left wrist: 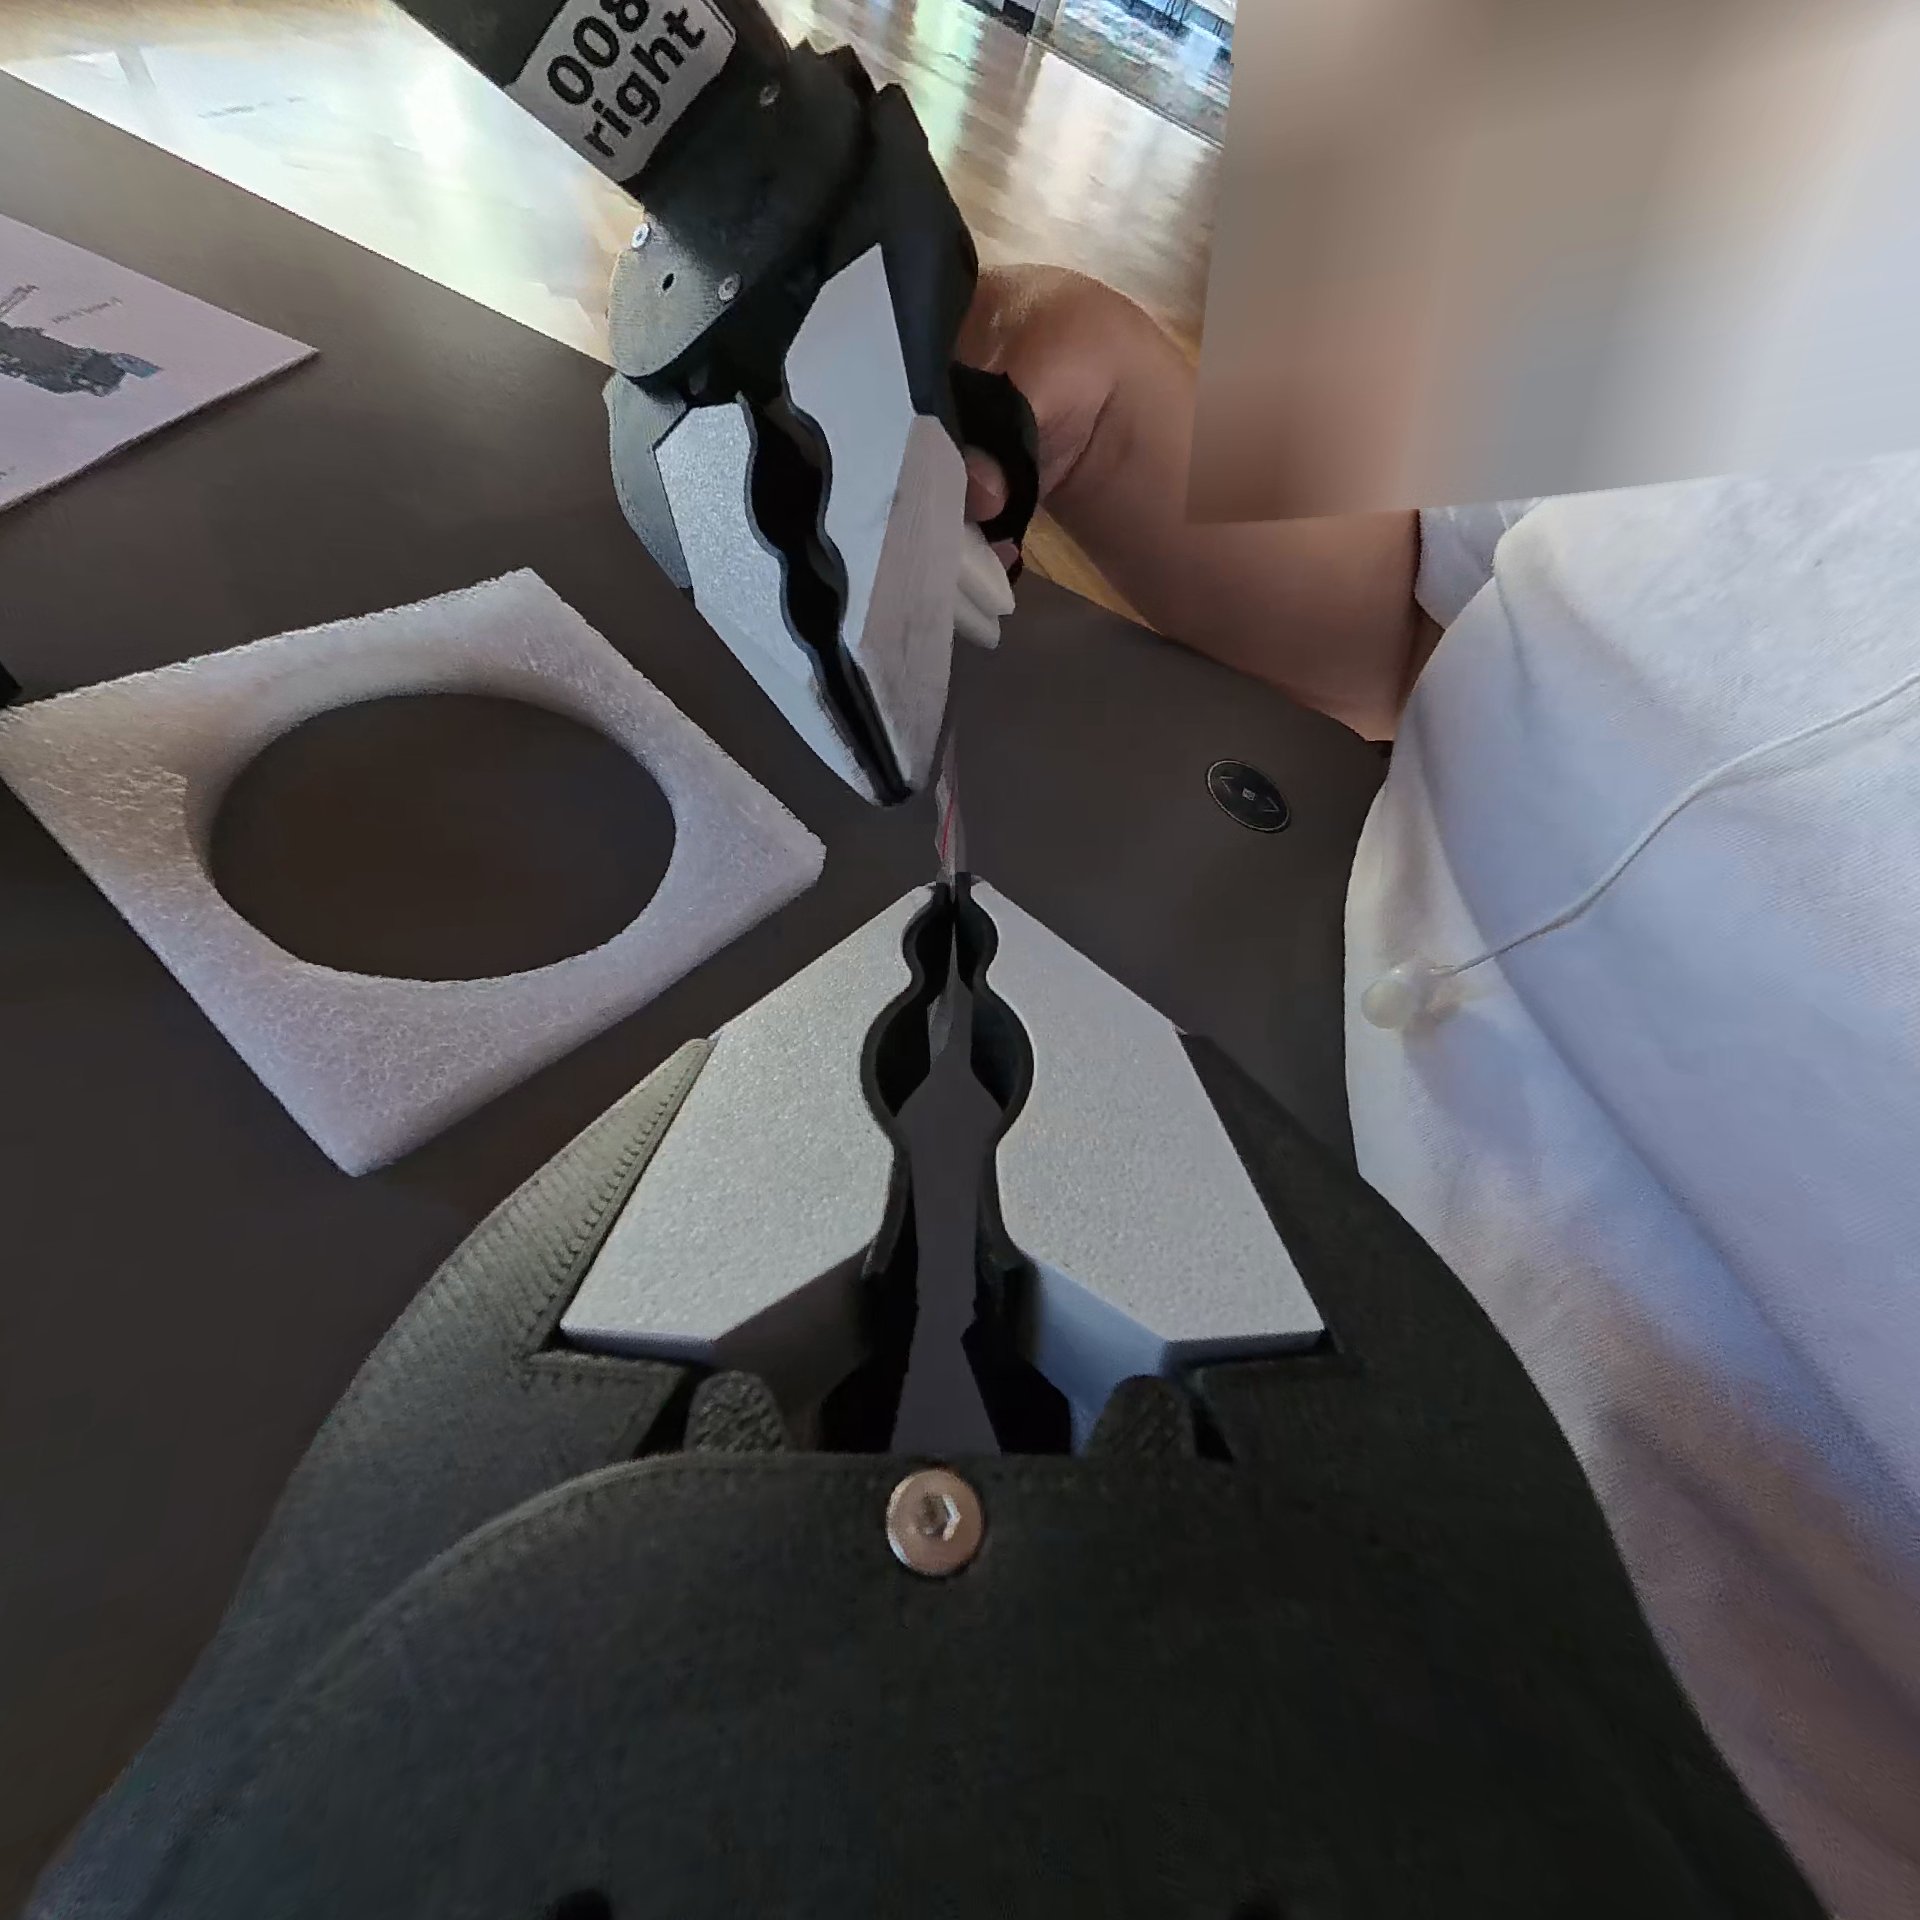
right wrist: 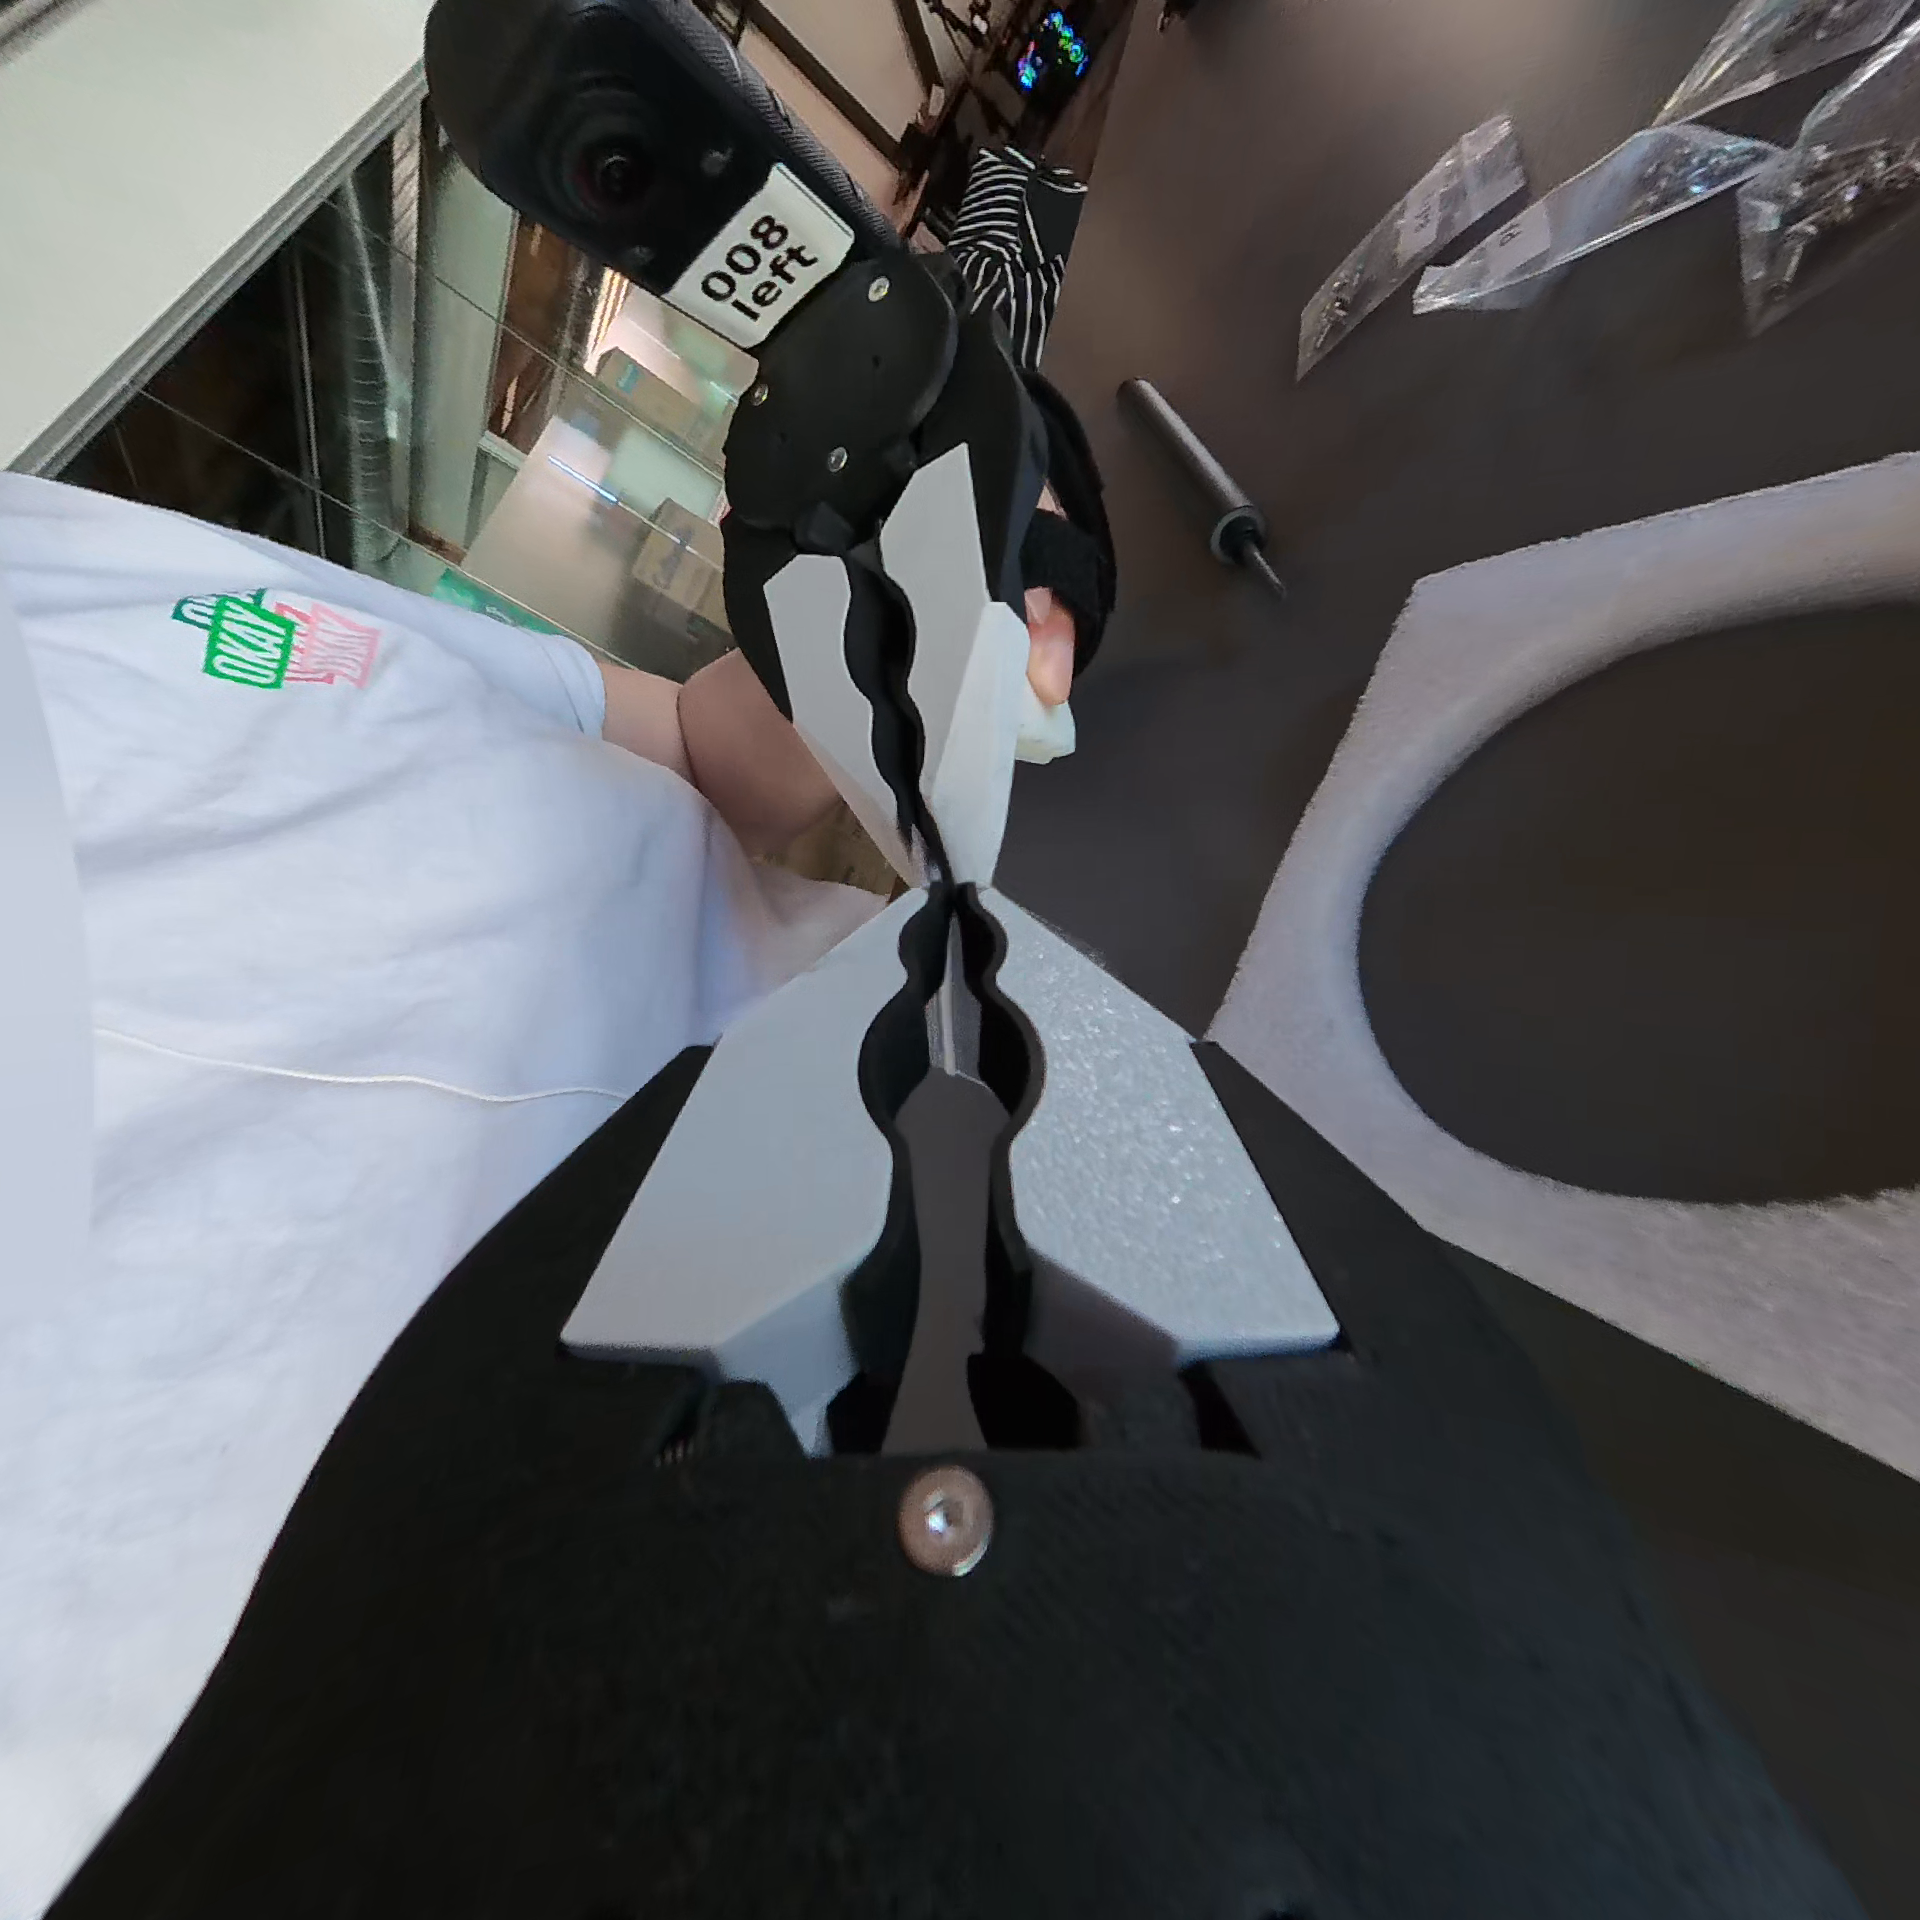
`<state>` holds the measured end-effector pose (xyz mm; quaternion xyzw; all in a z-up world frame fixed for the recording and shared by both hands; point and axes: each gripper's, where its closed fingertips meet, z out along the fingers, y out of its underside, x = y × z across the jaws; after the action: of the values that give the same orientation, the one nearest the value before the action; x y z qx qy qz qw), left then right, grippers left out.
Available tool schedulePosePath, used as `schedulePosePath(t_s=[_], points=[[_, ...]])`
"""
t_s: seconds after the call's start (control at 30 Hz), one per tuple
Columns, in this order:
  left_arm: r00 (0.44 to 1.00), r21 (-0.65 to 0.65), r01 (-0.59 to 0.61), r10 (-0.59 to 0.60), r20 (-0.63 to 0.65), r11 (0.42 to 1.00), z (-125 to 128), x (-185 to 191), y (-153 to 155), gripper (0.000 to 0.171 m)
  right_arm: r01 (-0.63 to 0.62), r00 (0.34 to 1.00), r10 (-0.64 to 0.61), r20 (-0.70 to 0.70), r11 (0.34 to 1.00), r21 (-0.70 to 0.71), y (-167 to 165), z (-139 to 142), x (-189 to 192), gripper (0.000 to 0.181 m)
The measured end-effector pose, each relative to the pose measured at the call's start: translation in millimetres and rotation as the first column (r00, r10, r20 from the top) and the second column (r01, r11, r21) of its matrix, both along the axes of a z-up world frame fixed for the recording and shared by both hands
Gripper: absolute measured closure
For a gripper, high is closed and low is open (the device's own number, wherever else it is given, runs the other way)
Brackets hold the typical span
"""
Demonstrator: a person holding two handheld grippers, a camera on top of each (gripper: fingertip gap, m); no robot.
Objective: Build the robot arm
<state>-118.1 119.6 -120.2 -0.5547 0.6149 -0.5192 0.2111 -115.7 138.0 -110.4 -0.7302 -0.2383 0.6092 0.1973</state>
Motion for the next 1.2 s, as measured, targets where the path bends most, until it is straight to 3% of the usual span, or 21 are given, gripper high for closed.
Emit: schedulePosePath(t_s=[0.47, 1.0, 1.2], points=[[1.000, 0.007, -0.004, 0.004, 0.000, 1.000, -0.8, -2.3, 1.9, 0.171, -0.028, 1.000, 0.028, -0.002, 1.000, 0.015, -4.1, 6.2, -4.8, 0.180], [1.000, 0.018, -0.006, 0.006, -0.011, 1.000, -2.9, -3.1, 1.8, 0.171, -0.047, 0.998, 0.047, 0.037, 0.999, -0.012, -10.8, -5.1, -6.9, 0.181], [0.998, -0.026, -0.054, 0.053, -0.044, 0.998, -5.9, -4.8, 7.2, 0.171, -0.005, 0.998, 0.003, 0.061, 1.000, 0.028, -7.3, -8.0, -7.1, 0.181]])
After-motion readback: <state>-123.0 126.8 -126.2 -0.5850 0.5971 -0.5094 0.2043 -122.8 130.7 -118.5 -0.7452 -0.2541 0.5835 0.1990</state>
